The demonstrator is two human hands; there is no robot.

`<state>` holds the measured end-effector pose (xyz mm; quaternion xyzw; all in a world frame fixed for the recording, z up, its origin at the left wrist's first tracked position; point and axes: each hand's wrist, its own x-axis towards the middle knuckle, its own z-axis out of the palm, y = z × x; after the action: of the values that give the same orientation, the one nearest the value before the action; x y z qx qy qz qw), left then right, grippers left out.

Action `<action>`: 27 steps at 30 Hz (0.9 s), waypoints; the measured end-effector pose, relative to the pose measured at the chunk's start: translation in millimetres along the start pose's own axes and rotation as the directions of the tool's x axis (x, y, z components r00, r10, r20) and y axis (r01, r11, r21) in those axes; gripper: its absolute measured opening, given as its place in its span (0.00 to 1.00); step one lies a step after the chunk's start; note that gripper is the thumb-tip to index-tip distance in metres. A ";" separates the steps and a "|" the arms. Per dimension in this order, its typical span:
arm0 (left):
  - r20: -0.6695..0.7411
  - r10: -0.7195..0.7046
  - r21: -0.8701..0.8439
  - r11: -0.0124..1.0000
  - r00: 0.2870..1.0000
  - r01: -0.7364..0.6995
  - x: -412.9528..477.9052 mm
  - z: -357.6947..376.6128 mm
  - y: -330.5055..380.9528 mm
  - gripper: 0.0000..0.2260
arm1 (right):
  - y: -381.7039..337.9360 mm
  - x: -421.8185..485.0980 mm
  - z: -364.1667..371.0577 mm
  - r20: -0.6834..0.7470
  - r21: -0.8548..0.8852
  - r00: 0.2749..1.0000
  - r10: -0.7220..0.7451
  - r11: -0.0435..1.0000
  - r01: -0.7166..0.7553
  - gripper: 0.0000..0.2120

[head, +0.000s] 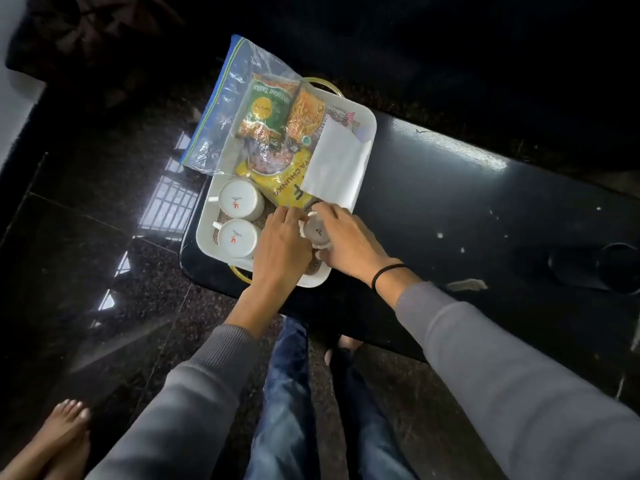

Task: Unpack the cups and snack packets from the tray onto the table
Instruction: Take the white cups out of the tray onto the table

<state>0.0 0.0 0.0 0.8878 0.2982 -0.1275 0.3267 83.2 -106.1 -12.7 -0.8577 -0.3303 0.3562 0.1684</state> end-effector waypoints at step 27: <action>0.299 0.314 -0.239 0.939 0.901 -0.248 -6.8 50.9 41.3 0.19 | 95.2 -102.0 3.6 0.139 0.895 0.828 0.544 0.288 -0.339 0.29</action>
<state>18.3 -61.5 -14.7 0.8510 0.1179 -0.1969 0.4724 69.2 -245.0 -14.1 -0.7203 0.1790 0.4220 0.5206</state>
